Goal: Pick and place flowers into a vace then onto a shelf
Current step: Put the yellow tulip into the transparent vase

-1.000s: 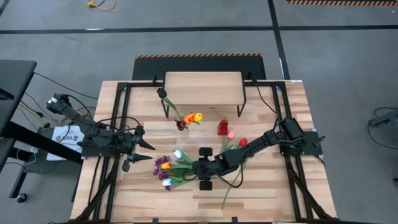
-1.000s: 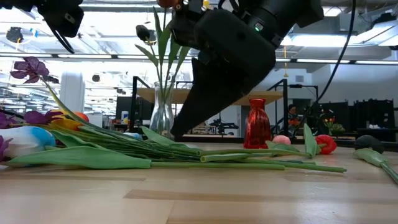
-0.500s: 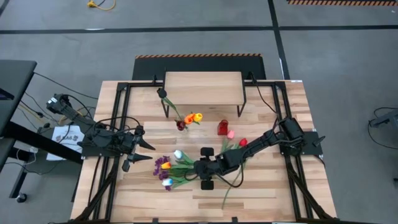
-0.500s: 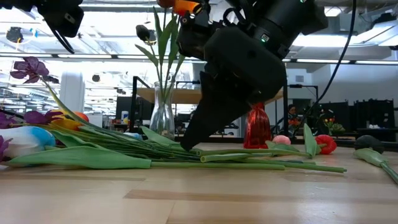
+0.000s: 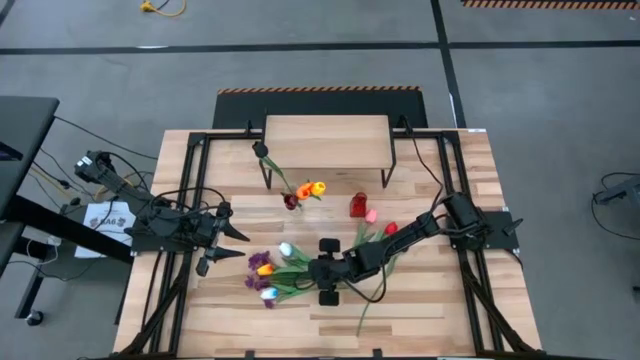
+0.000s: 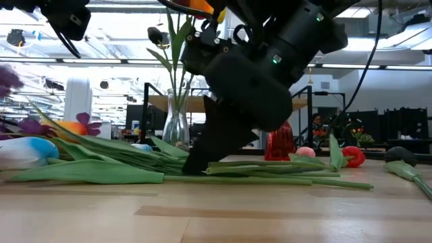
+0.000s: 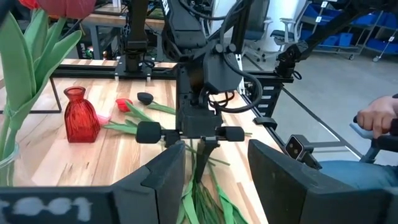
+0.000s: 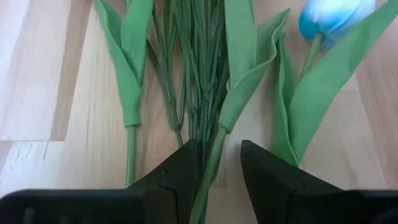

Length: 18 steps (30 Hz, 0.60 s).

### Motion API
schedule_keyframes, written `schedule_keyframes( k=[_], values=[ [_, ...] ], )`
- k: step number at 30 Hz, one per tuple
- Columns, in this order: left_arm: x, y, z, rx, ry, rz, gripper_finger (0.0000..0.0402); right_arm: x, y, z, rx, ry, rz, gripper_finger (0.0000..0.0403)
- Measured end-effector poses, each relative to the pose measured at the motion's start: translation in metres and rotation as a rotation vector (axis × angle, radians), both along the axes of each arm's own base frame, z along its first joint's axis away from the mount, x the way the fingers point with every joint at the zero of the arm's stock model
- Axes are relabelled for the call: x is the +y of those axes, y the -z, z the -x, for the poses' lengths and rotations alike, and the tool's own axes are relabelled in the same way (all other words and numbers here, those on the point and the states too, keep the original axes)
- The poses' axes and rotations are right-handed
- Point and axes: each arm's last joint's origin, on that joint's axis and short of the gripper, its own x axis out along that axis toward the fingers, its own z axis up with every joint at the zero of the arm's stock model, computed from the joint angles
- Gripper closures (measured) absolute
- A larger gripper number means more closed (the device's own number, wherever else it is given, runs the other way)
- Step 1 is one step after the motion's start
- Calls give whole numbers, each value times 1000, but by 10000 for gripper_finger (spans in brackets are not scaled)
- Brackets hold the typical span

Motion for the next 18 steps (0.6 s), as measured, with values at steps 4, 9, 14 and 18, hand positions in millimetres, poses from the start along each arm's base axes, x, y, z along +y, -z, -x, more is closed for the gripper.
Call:
schedule_keyframes(
  k=[4, 9, 14, 18],
  values=[
    [0, 0, 0, 1, 0, 2, 237, 0, -1, 0, -2, 0, 0, 285],
    [0, 0, 0, 1, -1, 3, 237, -1, -6, 2, -1, -5, 2, 285],
    [0, 0, 0, 1, -1, 3, 237, -1, -8, 3, 0, -11, 6, 285],
    [0, 0, 0, 1, -1, 3, 237, -1, -8, 3, -2, -11, 5, 285]
  ],
)
